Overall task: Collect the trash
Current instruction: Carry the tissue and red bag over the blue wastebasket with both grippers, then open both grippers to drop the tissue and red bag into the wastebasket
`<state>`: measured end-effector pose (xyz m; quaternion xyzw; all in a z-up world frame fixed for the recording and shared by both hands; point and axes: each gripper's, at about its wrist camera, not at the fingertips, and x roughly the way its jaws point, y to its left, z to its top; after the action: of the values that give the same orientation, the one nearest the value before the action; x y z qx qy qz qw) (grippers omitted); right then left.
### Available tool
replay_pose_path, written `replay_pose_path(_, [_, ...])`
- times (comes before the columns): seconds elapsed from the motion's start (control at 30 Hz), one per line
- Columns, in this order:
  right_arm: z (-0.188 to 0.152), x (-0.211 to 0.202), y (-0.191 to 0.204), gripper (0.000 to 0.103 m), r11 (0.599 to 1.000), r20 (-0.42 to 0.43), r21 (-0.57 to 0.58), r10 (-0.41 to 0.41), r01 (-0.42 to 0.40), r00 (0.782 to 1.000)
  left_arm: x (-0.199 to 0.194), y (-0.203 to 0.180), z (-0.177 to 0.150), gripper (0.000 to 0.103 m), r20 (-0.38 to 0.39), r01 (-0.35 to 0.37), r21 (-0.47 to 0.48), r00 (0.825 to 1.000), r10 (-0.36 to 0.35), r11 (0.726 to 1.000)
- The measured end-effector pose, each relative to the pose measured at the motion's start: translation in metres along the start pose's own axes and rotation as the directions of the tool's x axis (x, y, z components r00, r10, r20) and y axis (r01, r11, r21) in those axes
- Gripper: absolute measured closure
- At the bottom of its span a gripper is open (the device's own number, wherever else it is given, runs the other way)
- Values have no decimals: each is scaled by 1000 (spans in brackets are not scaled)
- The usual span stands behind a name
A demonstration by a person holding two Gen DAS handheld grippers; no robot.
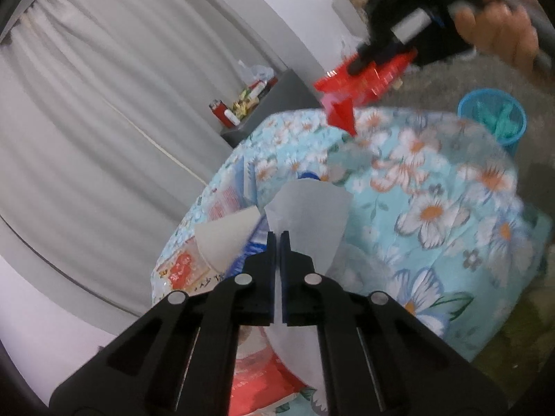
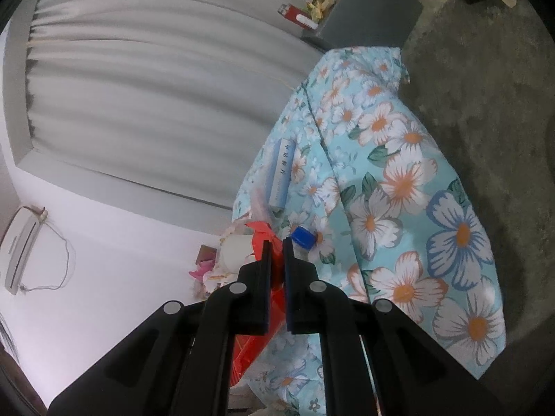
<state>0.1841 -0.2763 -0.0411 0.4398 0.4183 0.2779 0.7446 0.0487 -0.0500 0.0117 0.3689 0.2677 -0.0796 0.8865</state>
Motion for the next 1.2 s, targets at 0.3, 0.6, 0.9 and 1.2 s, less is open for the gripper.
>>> replay_pose_path(0.3, [3,-80,5,97,999,201,-23,-41,47,979,-17,55,56,103,156,274,-237,958,-242,932])
replay_pose_path(0.6, [-6,-211,-30,97,948,533,120,-313,296,786,34,12,192,103,240,620,-261,784,-573,740])
replay_pose_path(0.9, [-9,-266,-114,97,819,563,369,-574,440,595,121,-126,302,103,93,755,-262,640,-763,601])
replay_pose_path(1.2, [12,-254,-231,96,713,445,539,-693,449,567,197,-272,359,103,-24,810,-222,551,-834,542])
